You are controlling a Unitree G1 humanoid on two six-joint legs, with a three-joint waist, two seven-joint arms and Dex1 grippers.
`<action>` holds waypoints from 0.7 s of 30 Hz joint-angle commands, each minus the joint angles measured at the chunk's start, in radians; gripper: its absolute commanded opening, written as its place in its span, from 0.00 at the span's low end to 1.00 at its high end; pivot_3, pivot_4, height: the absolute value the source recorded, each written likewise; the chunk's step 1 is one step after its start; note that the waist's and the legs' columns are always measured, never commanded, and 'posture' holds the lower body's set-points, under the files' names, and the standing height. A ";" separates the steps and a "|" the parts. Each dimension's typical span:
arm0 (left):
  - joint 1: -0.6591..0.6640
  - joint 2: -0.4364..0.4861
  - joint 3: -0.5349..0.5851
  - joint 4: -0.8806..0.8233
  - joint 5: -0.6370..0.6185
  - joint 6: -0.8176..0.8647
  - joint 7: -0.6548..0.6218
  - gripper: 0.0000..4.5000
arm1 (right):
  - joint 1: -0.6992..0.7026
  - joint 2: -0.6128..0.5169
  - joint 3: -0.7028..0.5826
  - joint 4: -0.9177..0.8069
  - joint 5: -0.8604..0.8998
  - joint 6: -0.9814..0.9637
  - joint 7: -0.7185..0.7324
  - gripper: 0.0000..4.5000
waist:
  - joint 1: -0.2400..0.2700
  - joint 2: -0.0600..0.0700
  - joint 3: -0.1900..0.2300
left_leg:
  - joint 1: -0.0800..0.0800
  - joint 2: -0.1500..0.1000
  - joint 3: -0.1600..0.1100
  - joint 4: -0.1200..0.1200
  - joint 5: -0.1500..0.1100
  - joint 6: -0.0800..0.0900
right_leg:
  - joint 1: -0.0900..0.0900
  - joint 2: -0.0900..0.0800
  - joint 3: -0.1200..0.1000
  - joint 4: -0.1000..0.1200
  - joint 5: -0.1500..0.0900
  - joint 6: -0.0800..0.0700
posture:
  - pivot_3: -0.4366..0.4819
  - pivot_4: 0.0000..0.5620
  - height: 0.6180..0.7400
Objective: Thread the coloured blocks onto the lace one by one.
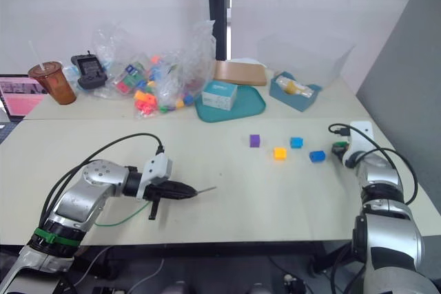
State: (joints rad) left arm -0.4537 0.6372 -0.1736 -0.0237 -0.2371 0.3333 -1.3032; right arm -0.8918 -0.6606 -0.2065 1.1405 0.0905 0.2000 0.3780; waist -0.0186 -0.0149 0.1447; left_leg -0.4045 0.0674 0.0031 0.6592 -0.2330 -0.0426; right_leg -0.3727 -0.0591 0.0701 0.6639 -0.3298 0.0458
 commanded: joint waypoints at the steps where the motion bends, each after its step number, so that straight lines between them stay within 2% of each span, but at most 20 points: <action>1: 0.000 0.012 0.006 -0.013 -0.015 -0.016 0.002 0.00 | -0.022 -0.020 -0.020 -0.029 0.013 -0.038 0.012 0.25 | 0.000 0.000 0.000 | 0.000 0.000 0.000 0.000 0.000 0.000 | 0.000 0.000 0.000 0.000 0.000 0.000 | 0.48 0.27 1.00; 4: 0.000 0.012 0.006 -0.008 -0.014 -0.018 0.002 0.00 | 0.010 -0.025 -0.042 -0.125 0.040 -0.008 0.019 0.25 | 0.000 0.000 0.000 | 0.000 0.000 0.000 0.000 0.000 0.000 | 0.000 0.000 0.000 0.000 0.000 0.000 | 0.48 0.27 1.00; 6: 0.002 0.013 0.007 -0.008 -0.014 -0.019 0.002 0.00 | 0.069 -0.021 -0.060 -0.276 0.063 0.047 0.016 0.25 | 0.002 0.001 0.000 | 0.000 0.000 0.000 0.000 0.000 0.000 | 0.000 0.000 0.000 0.000 0.000 0.000 | 0.48 0.27 1.00; 8: 0.004 0.014 0.008 -0.008 -0.016 -0.019 0.002 0.00 | 0.166 -0.014 -0.087 -0.521 0.092 0.147 -0.012 0.25 | 0.006 0.001 0.000 | -0.001 0.000 0.000 0.000 0.000 0.000 | 0.000 0.000 0.000 0.000 0.000 0.000 | 0.48 0.27 1.00; 11: 0.003 0.015 0.007 -0.001 -0.017 -0.019 0.002 0.00 | 0.348 0.025 -0.135 -1.052 0.186 0.427 -0.074 0.25 | 0.011 0.002 0.000 | -0.003 0.000 -0.001 0.000 0.000 0.000 | -0.001 0.000 -0.001 0.001 0.000 0.000 | 0.48 0.27 1.00; 14: -0.005 0.014 0.002 0.015 -0.010 -0.023 0.003 0.00 | 0.482 0.117 -0.163 -1.472 0.290 0.699 -0.173 0.25 | 0.006 0.002 0.000 | -0.004 0.001 -0.001 0.000 0.000 0.000 | -0.004 0.001 0.000 0.001 0.000 0.000 | 0.48 0.27 1.00; 17: -0.012 0.010 -0.003 0.029 -0.006 -0.022 0.007 0.00 | 0.598 0.241 -0.138 -1.829 0.372 0.926 -0.264 0.25 | 0.006 0.002 0.000 | -0.004 0.001 -0.002 0.000 0.000 0.000 | -0.004 0.001 0.000 0.002 0.000 0.000 | 0.48 0.27 1.00; 19: -0.016 0.005 -0.002 0.031 -0.015 -0.005 0.010 0.00 | 0.629 0.349 -0.127 -1.981 0.410 1.047 -0.327 0.25 | 0.006 0.002 0.000 | -0.004 0.001 -0.003 0.000 0.000 0.000 | -0.004 0.001 -0.001 0.003 0.000 0.000 | 0.48 0.27 1.00; 21: -0.017 0.002 0.001 0.026 -0.028 0.019 0.012 0.00 | 0.667 0.434 -0.021 -2.103 0.415 1.152 -0.382 0.25 | 0.005 0.002 0.000 | -0.006 0.000 -0.003 0.000 0.000 0.000 | -0.006 0.001 0.000 0.004 0.000 0.000 | 0.48 0.27 1.00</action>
State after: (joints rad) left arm -0.4560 0.6373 -0.1798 0.0179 -0.2406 0.3413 -1.2965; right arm -0.2309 -0.2455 -0.2735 -0.8454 0.4886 1.2781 0.0413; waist -0.0131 -0.0127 0.1448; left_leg -0.4105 0.0674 0.0007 0.6595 -0.2330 -0.0427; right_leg -0.3793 -0.0586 0.0699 0.6682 -0.3298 0.0458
